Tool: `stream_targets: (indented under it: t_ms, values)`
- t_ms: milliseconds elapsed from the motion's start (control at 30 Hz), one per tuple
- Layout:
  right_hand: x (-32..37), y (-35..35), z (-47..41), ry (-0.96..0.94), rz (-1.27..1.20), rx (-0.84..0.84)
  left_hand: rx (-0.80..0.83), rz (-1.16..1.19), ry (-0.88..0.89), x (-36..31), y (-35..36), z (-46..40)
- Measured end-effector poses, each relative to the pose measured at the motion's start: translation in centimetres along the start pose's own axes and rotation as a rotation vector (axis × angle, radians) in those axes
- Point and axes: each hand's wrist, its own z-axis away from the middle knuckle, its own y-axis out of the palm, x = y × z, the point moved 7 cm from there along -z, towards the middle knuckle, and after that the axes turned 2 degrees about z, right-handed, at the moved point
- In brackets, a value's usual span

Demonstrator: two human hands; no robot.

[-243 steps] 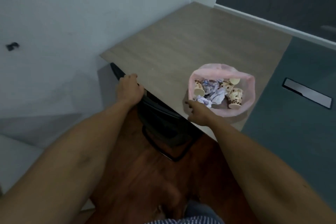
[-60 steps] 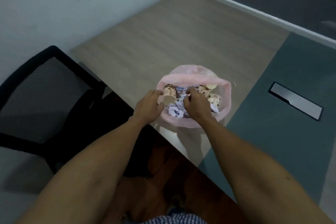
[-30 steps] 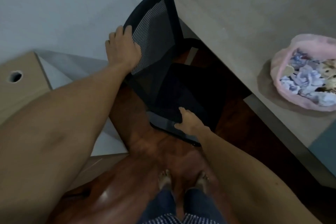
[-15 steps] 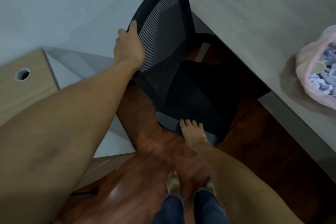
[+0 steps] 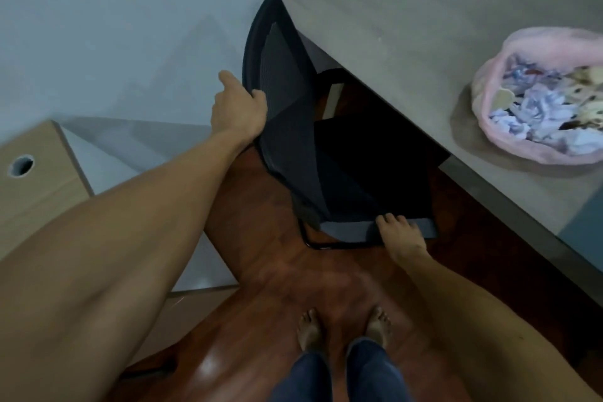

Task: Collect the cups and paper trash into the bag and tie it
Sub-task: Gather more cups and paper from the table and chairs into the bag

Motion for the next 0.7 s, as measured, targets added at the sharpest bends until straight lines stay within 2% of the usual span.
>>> stream_targets:
  t_ms: [100,200,333,567,700]
  values:
    - [0.2,-2.5,1.8,-0.103,-0.241,-0.106,0.041,0.002,-0.074,-1.6,2.2,2.1]
    - [3.2,-7.6,4.0,-0.159,-0.427,-0.324,0.088,0.002,-0.133,-2.6,3.6,4.0]
    - [5.1,-12.2,6.5,-0.174,-0.356,-0.586,0.137,-0.006,-0.149,-3.0,4.6,4.9]
    - [5.9,-15.5,8.7,-0.272,-0.246,-0.747,0.109,0.101,-0.158,-4.4,5.1,1.3]
    - [6.4,-16.0,8.7,-0.333,-0.244,-0.746,0.079,0.172,-0.19,-4.5,5.5,-0.2]
